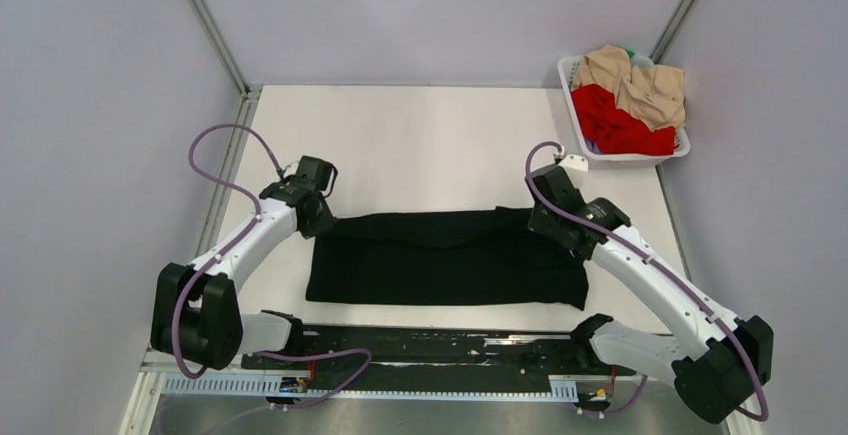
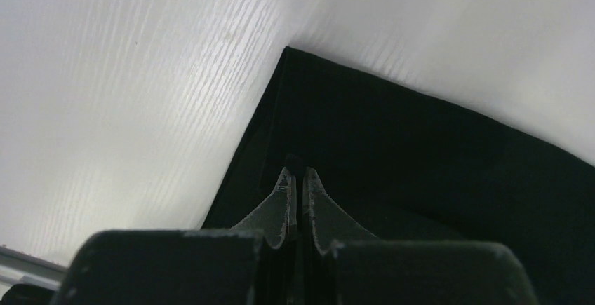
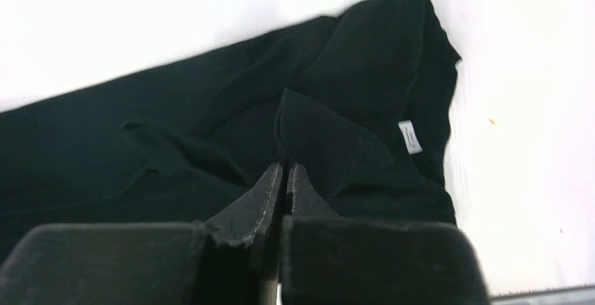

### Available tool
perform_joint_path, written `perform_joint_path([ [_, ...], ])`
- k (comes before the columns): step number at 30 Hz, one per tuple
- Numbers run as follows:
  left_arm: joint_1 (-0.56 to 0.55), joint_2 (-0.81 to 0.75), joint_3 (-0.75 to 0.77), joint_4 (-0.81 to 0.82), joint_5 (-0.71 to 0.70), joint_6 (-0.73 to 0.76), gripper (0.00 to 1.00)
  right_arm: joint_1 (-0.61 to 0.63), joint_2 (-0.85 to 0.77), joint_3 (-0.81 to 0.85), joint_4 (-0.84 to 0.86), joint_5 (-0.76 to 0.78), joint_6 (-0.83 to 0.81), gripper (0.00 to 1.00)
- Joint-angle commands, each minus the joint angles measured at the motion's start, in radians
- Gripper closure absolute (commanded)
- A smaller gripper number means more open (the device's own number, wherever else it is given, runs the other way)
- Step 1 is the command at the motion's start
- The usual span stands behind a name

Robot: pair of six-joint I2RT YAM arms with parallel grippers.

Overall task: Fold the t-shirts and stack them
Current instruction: Fold the other side of the tshirt into a rectangle

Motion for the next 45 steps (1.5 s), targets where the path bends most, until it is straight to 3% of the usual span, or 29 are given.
perform_joint_path([
  [1, -0.015, -0.057, -0.061, 0.010, 0.003, -0.053, 0.99, 0.018, -0.064, -0.048, -0.152, -0.012, 0.122, 1.00],
  [3, -0.020, -0.070, -0.091, 0.018, 0.011, -0.059, 0.96, 0.025, -0.084, -0.076, -0.156, -0.064, 0.133, 1.00],
  [6, -0.023, -0.080, -0.114, 0.021, 0.011, -0.062, 0.84, 0.027, -0.096, -0.099, -0.203, -0.115, 0.163, 1.00],
  [11, -0.023, -0.088, -0.108, -0.033, -0.050, -0.089, 0.62, 0.041, -0.117, -0.167, -0.274, -0.279, 0.219, 0.85],
  [12, -0.024, -0.092, -0.103, -0.042, -0.062, -0.101, 0.54, 0.049, -0.131, -0.180, -0.278, -0.328, 0.223, 0.80],
  [13, -0.024, -0.102, -0.091, -0.066, -0.086, -0.106, 0.48, 0.067, -0.150, -0.192, -0.272, -0.371, 0.233, 0.73],
  [14, -0.023, -0.108, -0.083, -0.094, -0.099, -0.117, 0.36, 0.082, -0.171, -0.194, -0.264, -0.427, 0.233, 0.65],
  [15, -0.023, -0.122, -0.061, -0.108, -0.119, -0.122, 0.30, 0.086, -0.192, -0.196, -0.263, -0.488, 0.236, 0.52],
  [16, -0.023, -0.130, -0.054, -0.126, -0.124, -0.129, 0.16, 0.087, -0.219, -0.196, -0.268, -0.507, 0.241, 0.41],
  [18, -0.022, -0.159, -0.035, -0.127, -0.120, -0.128, 0.02, 0.087, -0.273, -0.192, -0.285, -0.477, 0.240, 0.22],
  [20, -0.023, -0.187, -0.018, -0.107, -0.093, -0.115, 0.00, 0.086, -0.317, -0.166, -0.301, -0.393, 0.247, 0.03],
  [21, -0.024, -0.198, -0.008, -0.100, -0.063, -0.103, 0.00, 0.087, -0.333, -0.151, -0.297, -0.367, 0.253, 0.00],
  [25, -0.026, -0.192, 0.020, -0.026, 0.091, -0.042, 0.00, 0.087, -0.368, -0.118, -0.188, -0.312, 0.238, 0.00],
  [28, -0.044, -0.154, 0.014, 0.057, 0.219, -0.016, 0.00, 0.087, -0.352, -0.132, 0.007, -0.362, 0.172, 0.00],
  [31, -0.080, -0.101, -0.015, 0.141, 0.317, -0.007, 0.00, 0.087, -0.261, -0.159, 0.187, -0.418, 0.127, 0.00],
  [34, -0.092, -0.013, -0.043, 0.198, 0.385, 0.003, 0.00, 0.085, -0.080, -0.132, 0.225, -0.353, 0.128, 0.00],
  [40, -0.092, 0.098, -0.081, 0.208, 0.326, 0.028, 0.00, 0.082, 0.254, -0.063, 0.161, -0.204, 0.213, 0.00],
  [45, -0.077, 0.114, -0.117, 0.183, 0.235, 0.002, 0.00, 0.075, 0.293, -0.095, 0.047, -0.128, 0.303, 0.00],
])
